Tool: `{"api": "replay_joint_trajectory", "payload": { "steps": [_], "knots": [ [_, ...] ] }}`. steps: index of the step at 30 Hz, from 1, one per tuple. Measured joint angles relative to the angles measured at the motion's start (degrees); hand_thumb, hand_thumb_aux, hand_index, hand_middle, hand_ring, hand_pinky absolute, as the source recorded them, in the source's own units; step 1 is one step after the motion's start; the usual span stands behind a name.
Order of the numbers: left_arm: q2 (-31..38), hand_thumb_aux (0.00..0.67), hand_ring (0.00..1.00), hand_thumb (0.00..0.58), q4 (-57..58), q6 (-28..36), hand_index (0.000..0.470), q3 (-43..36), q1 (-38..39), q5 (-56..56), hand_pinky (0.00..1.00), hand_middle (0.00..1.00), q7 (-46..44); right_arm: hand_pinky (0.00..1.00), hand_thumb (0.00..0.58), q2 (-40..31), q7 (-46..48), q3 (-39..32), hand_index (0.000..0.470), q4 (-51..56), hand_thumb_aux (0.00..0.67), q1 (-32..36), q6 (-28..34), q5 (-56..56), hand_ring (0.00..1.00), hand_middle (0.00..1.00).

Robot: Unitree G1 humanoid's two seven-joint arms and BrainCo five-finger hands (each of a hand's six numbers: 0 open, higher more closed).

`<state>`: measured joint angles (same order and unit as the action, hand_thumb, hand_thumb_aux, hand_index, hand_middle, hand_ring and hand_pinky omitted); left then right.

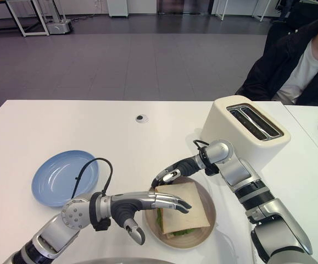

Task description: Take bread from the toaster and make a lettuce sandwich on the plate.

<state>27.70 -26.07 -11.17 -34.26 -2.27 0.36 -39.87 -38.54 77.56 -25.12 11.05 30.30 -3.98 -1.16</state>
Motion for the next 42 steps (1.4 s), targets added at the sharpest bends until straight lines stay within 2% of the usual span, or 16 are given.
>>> {"api": "replay_joint_trajectory", "payload": {
  "steps": [7,14,16,21,24,30,33,38,42],
  "knots": [
    [-2.76,0.0,0.0,0.0,9.46,2.7,0.0,-1.67,-3.83,9.81,0.0,0.0,0.9,0.0,0.0,0.41,-0.96,1.22,0.0,-0.09,0.0,0.8,0.12,0.0,0.0,0.0],
    [-4.09,0.0,0.0,0.0,7.96,11.86,0.0,-5.7,-8.04,11.81,0.0,0.0,-4.76,0.0,0.0,1.16,-2.49,3.41,0.0,-0.2,0.0,2.2,1.14,-0.15,0.0,0.0],
    [-3.99,0.0,0.0,0.0,7.19,13.26,0.0,-6.14,-9.03,12.43,0.0,0.0,-5.76,0.0,0.0,2.21,-5.57,5.96,0.0,0.87,0.0,4.81,1.25,-0.21,0.0,0.0],
    [-2.22,0.0,0.0,0.0,5.36,13.79,0.0,-6.91,-9.7,14.97,0.0,0.0,-6.0,0.0,0.0,5.8,-16.91,15.49,0.0,6.56,0.0,16.3,3.71,-2.59,0.0,0.0],
    [0.34,0.0,0.0,0.0,3.82,13.68,0.0,-6.33,-9.91,16.79,0.0,0.0,-6.0,0.0,0.0,5.17,-18.45,20.32,0.0,7.1,0.0,19.34,5.74,-5.31,0.0,0.0],
    [3.37,0.0,0.0,0.0,3.08,13.67,0.0,-2.01,-9.02,16.82,0.0,0.0,-5.73,0.0,0.0,0.62,-12.58,22.32,0.0,2.23,0.0,16.72,11.53,-10.04,0.0,0.0],
    [3.86,0.0,0.0,0.0,4.06,12.84,0.0,-0.23,-8.71,16.82,0.0,0.0,-4.17,0.0,0.0,-0.3,-11.18,22.3,0.0,0.3,0.0,14.63,12.3,-10.16,0.0,0.0],
    [1.63,0.0,0.0,0.0,5.85,11.63,0.0,1.66,-7.17,16.54,0.0,0.0,0.1,0.0,0.0,0.44,-10.96,22.2,0.0,-0.84,0.0,13.32,13.79,-11.28,0.0,0.0],
    [-3.02,0.0,0.0,0.0,3.23,14.88,0.0,8.27,-4.43,7.96,0.0,0.0,3.14,0.0,0.0,1.74,-11.35,22.63,0.0,-0.28,0.0,13.43,16.91,-13.11,0.0,0.0]
  ]
}}
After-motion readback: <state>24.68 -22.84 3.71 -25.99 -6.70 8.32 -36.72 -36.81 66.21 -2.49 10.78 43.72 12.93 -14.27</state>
